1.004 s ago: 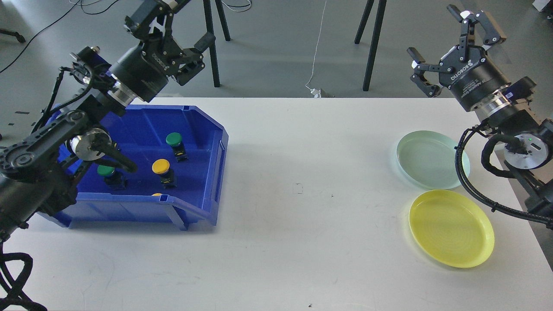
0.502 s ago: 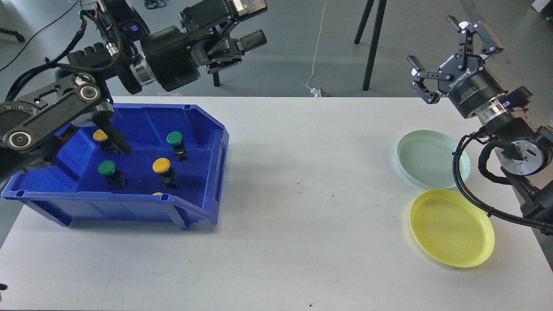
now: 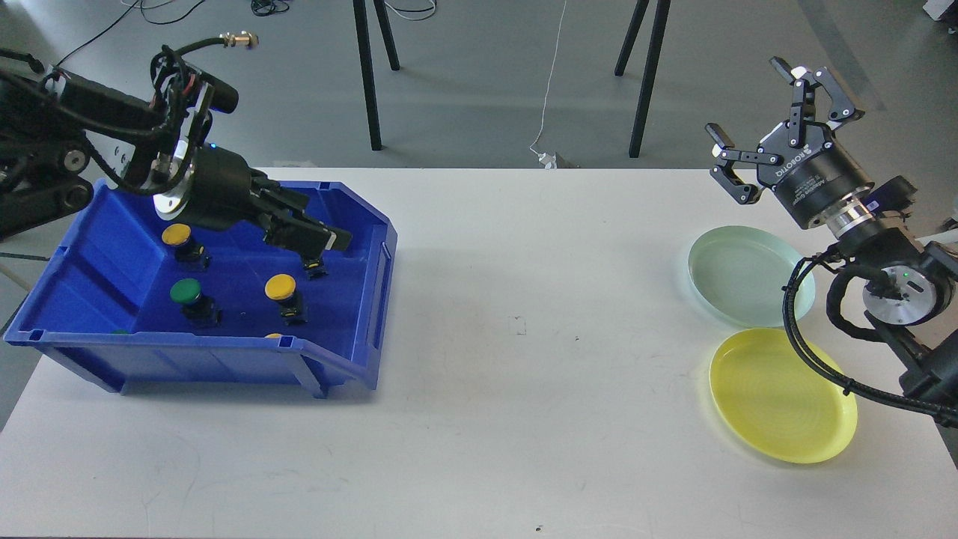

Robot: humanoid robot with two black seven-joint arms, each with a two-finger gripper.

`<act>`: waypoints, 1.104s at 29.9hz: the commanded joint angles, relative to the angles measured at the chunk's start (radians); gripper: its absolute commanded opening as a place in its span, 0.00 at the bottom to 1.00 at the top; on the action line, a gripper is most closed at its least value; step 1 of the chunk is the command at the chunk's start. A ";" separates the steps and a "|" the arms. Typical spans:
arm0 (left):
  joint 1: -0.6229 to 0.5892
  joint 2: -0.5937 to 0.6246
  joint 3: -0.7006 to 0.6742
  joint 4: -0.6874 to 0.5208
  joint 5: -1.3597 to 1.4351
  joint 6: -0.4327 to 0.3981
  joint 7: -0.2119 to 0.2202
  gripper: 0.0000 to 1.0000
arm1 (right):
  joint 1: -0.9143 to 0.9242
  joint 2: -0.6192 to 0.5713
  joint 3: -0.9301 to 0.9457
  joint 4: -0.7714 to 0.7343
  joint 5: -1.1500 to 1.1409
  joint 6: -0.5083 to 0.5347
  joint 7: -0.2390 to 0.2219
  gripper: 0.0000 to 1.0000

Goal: Pass button and place on color plate
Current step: 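Lower the left gripper into the bin toward a yellow button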

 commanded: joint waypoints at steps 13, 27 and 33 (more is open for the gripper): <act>0.103 -0.069 0.062 0.155 0.041 0.007 0.000 0.98 | -0.019 -0.001 0.012 0.001 0.000 0.000 0.000 0.99; 0.158 -0.164 0.062 0.289 0.041 0.009 0.000 0.87 | -0.033 -0.001 0.013 0.001 0.002 0.000 0.001 0.99; 0.177 -0.176 0.060 0.323 0.041 0.011 0.000 0.69 | -0.039 -0.001 0.015 0.001 0.002 0.000 0.001 0.99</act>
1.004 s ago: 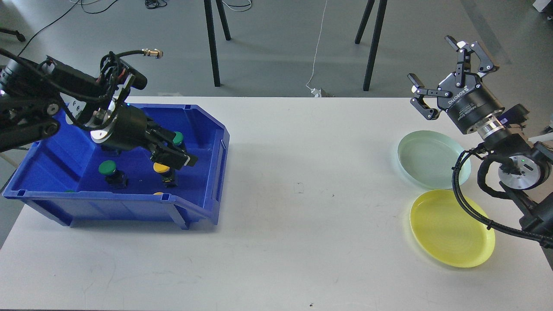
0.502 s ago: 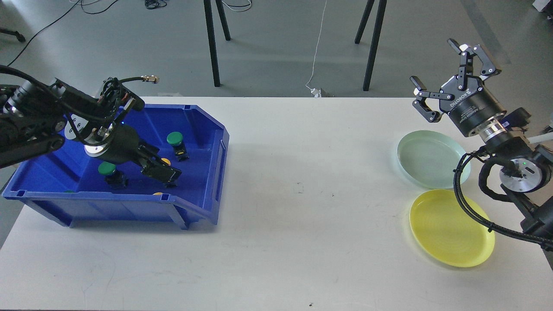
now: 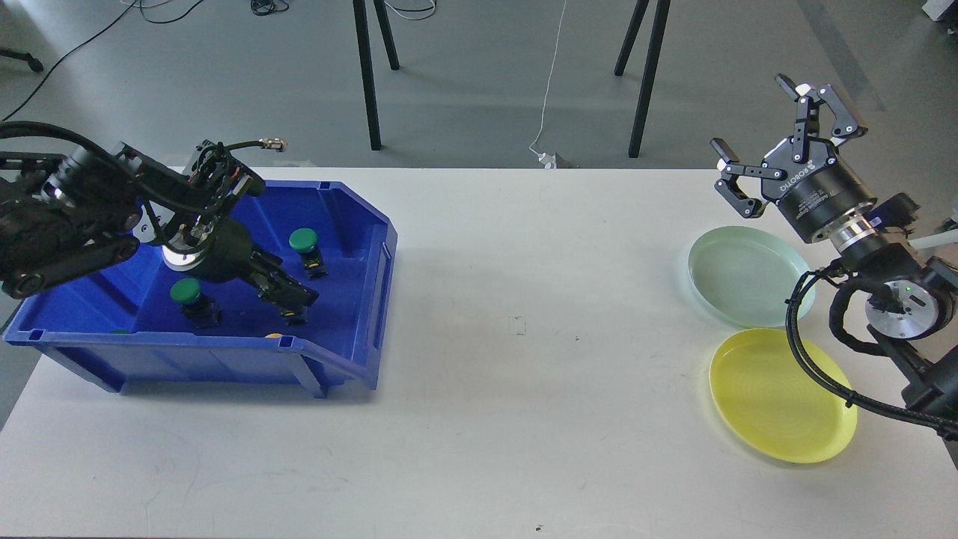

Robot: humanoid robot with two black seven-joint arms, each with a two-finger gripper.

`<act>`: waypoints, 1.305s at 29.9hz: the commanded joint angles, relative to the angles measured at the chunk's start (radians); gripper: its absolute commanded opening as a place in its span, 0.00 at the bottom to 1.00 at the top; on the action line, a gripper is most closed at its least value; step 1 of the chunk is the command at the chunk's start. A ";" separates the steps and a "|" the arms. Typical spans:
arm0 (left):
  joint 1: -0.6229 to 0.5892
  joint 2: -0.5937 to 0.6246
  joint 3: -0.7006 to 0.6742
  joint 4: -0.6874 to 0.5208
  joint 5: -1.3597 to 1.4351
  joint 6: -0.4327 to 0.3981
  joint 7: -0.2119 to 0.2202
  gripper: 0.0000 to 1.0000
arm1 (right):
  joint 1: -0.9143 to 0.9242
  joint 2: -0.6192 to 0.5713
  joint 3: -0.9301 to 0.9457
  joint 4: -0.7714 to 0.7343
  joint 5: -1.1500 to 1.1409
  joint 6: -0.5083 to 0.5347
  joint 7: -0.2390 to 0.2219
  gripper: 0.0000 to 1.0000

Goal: Pass button and place on color plate
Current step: 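Lower the left gripper into the bin toward a yellow button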

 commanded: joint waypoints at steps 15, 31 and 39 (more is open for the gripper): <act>0.008 0.001 -0.002 0.009 -0.002 0.002 0.000 0.02 | -0.019 0.000 0.024 0.000 0.000 0.000 0.000 0.99; 0.011 0.012 -0.044 0.008 -0.002 0.014 0.000 0.54 | -0.023 0.002 0.043 0.002 0.000 0.000 0.000 0.99; 0.019 0.020 -0.031 0.008 0.001 0.007 0.000 0.74 | -0.026 0.002 0.043 0.002 0.000 0.000 0.000 0.99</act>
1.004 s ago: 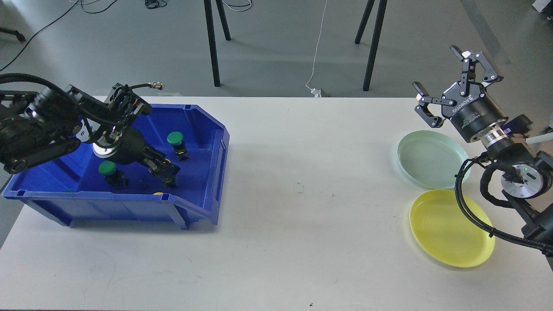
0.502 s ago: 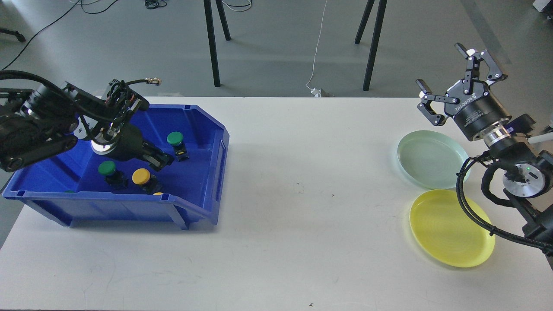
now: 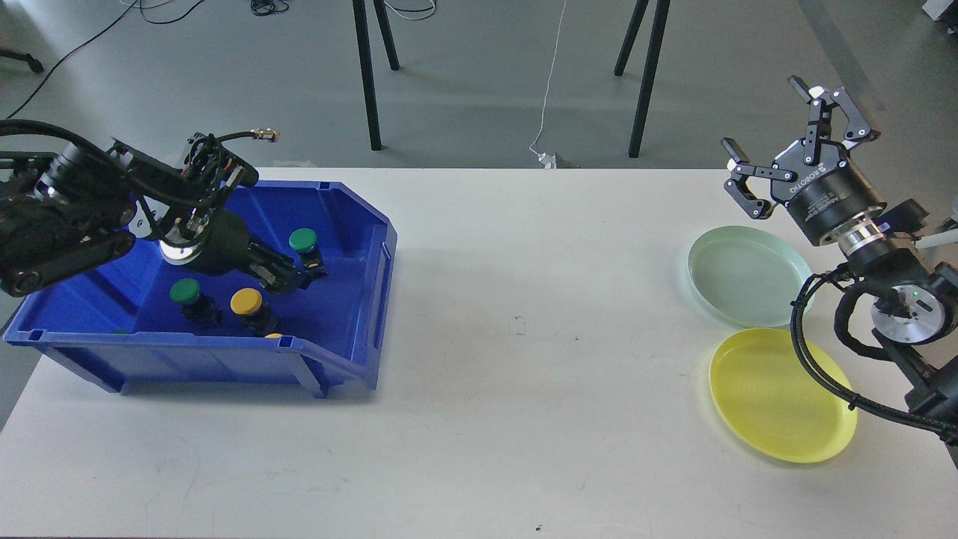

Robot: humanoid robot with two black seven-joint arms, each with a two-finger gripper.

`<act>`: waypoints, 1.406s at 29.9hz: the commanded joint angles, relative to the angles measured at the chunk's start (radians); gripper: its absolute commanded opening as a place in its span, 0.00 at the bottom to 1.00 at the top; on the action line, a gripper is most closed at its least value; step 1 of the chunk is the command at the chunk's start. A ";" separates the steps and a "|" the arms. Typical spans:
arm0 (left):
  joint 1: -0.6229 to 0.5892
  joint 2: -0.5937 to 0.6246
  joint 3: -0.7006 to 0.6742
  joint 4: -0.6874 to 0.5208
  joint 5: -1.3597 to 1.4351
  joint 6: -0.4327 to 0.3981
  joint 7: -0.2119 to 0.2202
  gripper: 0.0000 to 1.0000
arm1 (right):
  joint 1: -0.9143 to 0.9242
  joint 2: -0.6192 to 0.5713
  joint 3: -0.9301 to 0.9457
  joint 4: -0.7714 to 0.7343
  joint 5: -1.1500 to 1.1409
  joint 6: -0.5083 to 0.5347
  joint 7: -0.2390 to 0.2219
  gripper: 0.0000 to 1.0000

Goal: Pass button and place on color plate
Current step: 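Lower the left gripper into the bin toward a yellow button, then close the left gripper on the yellow button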

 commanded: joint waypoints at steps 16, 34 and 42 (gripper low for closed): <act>0.060 0.020 0.005 0.035 0.009 0.001 0.000 0.74 | -0.014 0.003 -0.002 0.005 0.000 0.000 0.000 0.99; 0.081 0.026 0.006 0.052 0.016 -0.007 0.000 0.83 | -0.026 0.015 0.000 0.005 0.000 0.000 0.000 0.99; 0.100 0.055 0.005 0.051 0.016 -0.007 0.000 0.74 | -0.026 0.021 0.000 0.003 0.000 0.000 0.000 0.99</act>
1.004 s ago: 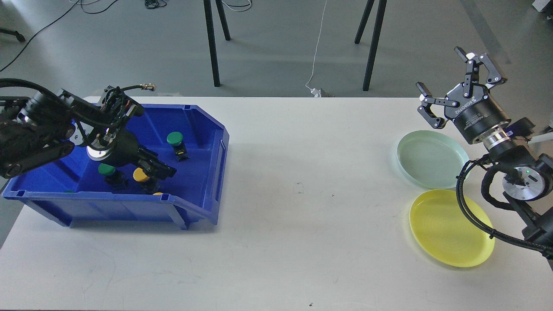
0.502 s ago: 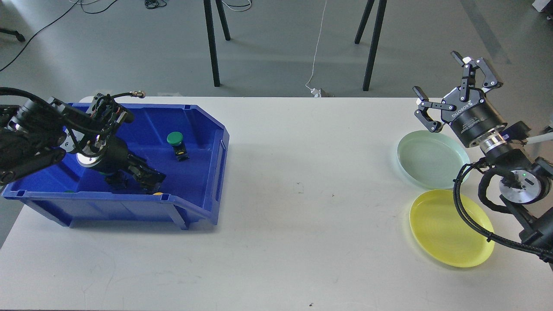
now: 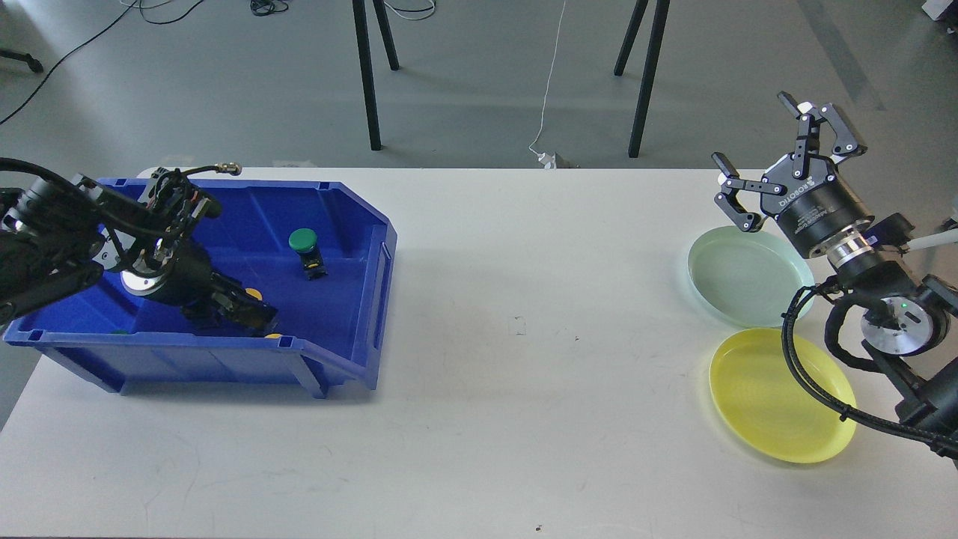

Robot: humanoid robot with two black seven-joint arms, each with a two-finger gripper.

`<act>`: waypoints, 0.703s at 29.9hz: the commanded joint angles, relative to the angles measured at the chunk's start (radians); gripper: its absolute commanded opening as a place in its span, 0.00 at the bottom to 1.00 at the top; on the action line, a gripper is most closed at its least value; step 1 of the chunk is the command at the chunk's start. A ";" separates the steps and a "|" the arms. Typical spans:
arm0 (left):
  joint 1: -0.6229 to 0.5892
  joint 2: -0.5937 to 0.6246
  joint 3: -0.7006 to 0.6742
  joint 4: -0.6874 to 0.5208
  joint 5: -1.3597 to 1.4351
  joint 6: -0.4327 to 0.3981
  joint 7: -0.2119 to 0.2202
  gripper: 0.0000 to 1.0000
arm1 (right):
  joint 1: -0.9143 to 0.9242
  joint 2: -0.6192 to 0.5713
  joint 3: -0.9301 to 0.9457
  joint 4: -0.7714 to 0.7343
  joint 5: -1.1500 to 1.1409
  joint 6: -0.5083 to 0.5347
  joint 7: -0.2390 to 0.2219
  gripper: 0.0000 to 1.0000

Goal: Pass button and place on color plate
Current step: 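Close the left gripper on the yellow button, then lift the yellow button and extend the left arm toward the table center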

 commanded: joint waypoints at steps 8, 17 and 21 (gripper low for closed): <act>0.007 0.009 -0.002 -0.005 0.000 0.000 0.000 0.62 | -0.001 0.000 0.000 0.000 0.000 0.000 0.000 0.99; 0.013 0.006 -0.002 -0.007 0.000 0.003 0.000 0.25 | -0.009 0.000 0.000 0.000 0.000 0.000 0.000 0.99; 0.007 0.009 -0.015 -0.011 -0.002 0.005 0.000 0.13 | -0.009 0.000 0.001 -0.002 0.001 0.000 0.000 0.99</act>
